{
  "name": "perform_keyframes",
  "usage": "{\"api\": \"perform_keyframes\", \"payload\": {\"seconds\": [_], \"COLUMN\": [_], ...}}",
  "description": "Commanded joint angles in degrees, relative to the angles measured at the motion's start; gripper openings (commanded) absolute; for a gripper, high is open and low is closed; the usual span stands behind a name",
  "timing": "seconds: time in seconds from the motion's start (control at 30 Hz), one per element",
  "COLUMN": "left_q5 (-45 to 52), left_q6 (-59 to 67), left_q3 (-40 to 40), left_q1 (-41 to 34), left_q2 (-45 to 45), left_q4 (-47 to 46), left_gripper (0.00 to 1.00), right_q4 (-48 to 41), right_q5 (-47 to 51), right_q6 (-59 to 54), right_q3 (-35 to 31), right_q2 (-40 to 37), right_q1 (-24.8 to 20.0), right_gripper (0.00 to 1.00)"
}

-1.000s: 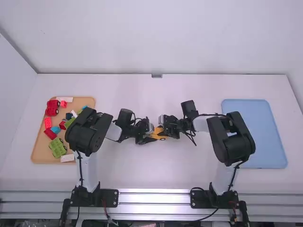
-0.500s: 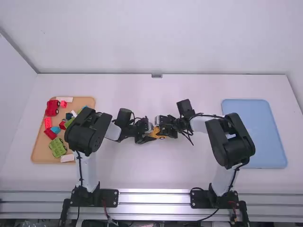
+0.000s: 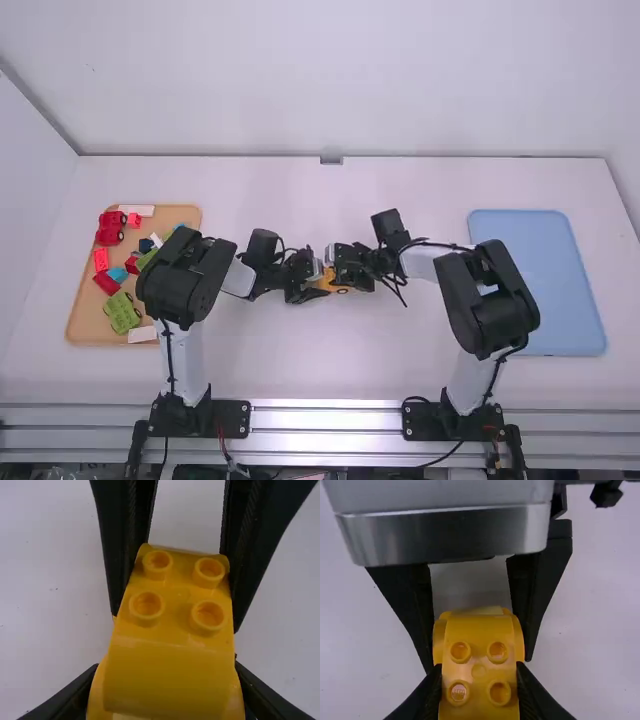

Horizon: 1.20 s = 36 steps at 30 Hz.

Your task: Assemble lego blocks to make yellow taxi

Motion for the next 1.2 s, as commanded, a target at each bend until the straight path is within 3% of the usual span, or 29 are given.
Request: {"api": "perform_keyframes", "payload": {"seconds": [0.0, 0.17, 0.4, 0.93, 1.17], "left_q5": [2.8, 2.73, 2.78, 2.58, 1.14], "left_q6": [0.26, 0.28, 0.26, 5.86, 5.44], "left_q3": [-0.28, -0.33, -0.33, -0.39, 0.15], "left_q1": [-1.14, -1.16, -1.14, -1.16, -1.16], "left_q2": [0.98, 0.98, 0.98, 0.98, 0.98], "left_q4": [-0.55, -0.48, -0.48, -5.84, -6.01], "left_gripper": [0.29, 0.28, 0.28, 0.23, 0.22], "right_q4": [-1.73, -1.27, -2.62, 0.46, -0.24], "right_q5": [8.76, 4.52, -10.82, -6.56, -5.31], "right_q6": [-1.07, -0.9, -5.88, -0.66, -0.48], "right_q3": [-1.2, -1.18, 1.42, 1.42, 1.4], "right_q2": [2.73, 2.73, 2.71, 4.87, 5.62], "right_q1": [-0.42, -2.91, -7.02, -2.62, -2.78], "right_gripper": [0.07, 0.06, 0.1, 0.08, 0.11]}}
